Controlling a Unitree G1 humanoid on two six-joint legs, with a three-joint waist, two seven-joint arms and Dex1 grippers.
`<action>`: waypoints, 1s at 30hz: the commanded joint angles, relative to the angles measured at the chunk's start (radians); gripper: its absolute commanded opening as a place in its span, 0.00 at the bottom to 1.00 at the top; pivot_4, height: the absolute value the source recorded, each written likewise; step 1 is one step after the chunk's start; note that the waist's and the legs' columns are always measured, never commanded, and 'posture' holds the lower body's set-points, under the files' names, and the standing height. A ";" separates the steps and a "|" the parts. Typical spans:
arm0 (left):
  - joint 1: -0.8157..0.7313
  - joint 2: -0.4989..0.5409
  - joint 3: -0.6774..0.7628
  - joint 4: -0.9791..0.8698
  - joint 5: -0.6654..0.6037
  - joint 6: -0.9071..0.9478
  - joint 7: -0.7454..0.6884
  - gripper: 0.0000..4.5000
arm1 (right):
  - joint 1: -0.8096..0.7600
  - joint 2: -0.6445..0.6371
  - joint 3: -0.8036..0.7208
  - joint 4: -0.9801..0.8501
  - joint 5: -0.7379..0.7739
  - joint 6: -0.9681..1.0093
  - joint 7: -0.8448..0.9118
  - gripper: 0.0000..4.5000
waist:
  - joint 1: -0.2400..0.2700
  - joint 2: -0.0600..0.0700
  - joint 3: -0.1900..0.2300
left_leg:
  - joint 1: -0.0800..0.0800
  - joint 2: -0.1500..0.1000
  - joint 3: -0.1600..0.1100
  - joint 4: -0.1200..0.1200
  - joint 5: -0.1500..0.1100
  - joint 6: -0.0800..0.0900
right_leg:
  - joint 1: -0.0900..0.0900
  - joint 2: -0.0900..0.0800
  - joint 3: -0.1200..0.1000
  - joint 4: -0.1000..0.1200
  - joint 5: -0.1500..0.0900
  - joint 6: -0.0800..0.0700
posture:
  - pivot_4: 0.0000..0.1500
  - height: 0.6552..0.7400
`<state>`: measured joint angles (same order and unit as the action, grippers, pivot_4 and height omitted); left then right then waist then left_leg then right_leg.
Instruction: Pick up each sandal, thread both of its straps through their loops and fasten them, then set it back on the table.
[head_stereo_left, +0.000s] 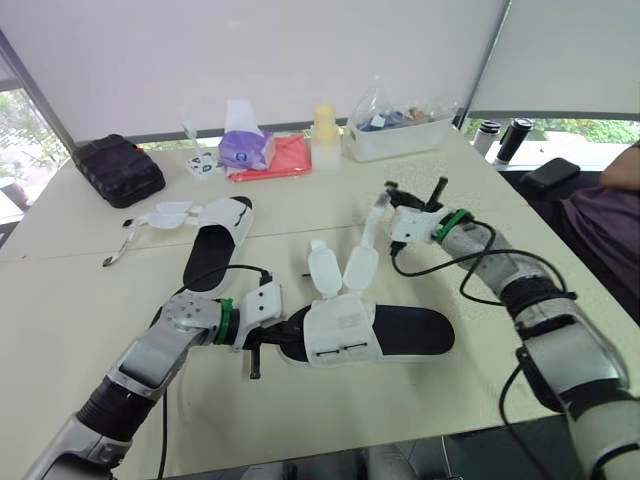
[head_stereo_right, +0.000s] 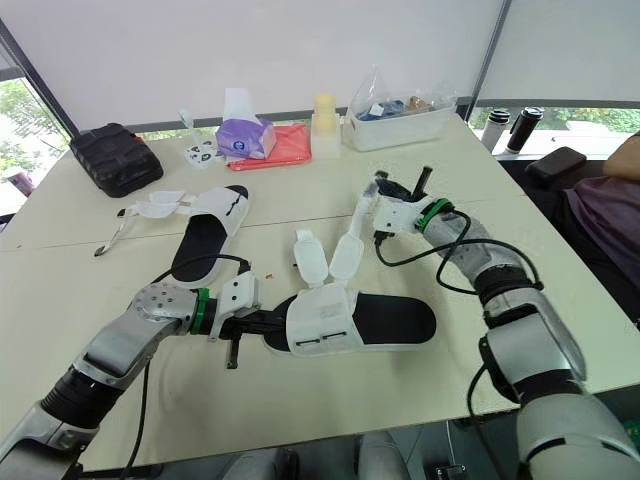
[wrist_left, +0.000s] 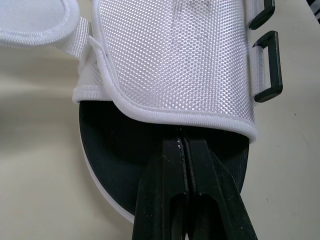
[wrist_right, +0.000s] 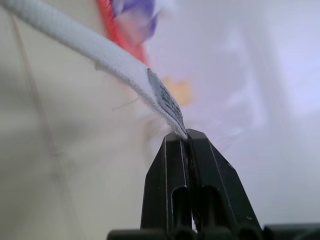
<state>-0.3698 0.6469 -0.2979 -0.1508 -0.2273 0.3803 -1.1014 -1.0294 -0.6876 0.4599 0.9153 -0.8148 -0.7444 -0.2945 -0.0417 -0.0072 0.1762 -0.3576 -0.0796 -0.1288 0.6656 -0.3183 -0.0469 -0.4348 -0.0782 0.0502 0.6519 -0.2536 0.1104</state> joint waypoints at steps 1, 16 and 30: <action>-0.001 -0.003 -0.008 0.004 0.017 0.007 0.007 0.00 | -0.029 -0.067 0.043 -0.176 -0.218 -0.005 -0.329 0.00 | 0.000 0.000 0.000 | 0.000 0.000 0.000 0.000 0.000 0.000 | 0.000 0.000 0.000 0.000 0.000 0.000 | 1.00 1.00; 0.001 -0.003 -0.012 -0.009 0.000 0.047 -0.014 0.00 | 0.415 -0.316 -0.132 -1.020 -0.286 -0.043 -0.490 0.00 | 0.000 -0.001 0.000 | 0.002 0.001 0.005 -0.001 0.000 0.001 | 0.003 0.001 0.001 -0.001 0.000 0.000 | 1.00 1.00; -0.024 -0.026 -0.013 0.024 -0.002 0.056 -0.036 0.00 | 0.911 -0.278 -0.372 -1.347 -0.262 -0.044 -0.323 0.71 | 0.009 -0.002 -0.001 | 0.003 0.001 0.006 0.000 -0.001 0.002 | 0.005 0.001 0.001 -0.002 0.000 0.000 | 1.00 1.00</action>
<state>-0.3983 0.6186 -0.3029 -0.1297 -0.2298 0.4293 -1.1310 -0.1266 -0.9603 0.1327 -0.3999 -1.1108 -0.7823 -0.6290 -0.0324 -0.0093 0.1750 -0.3535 -0.0783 -0.1232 0.6653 -0.3204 -0.0429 -0.4287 -0.0772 0.0513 0.6500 -0.2537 0.1104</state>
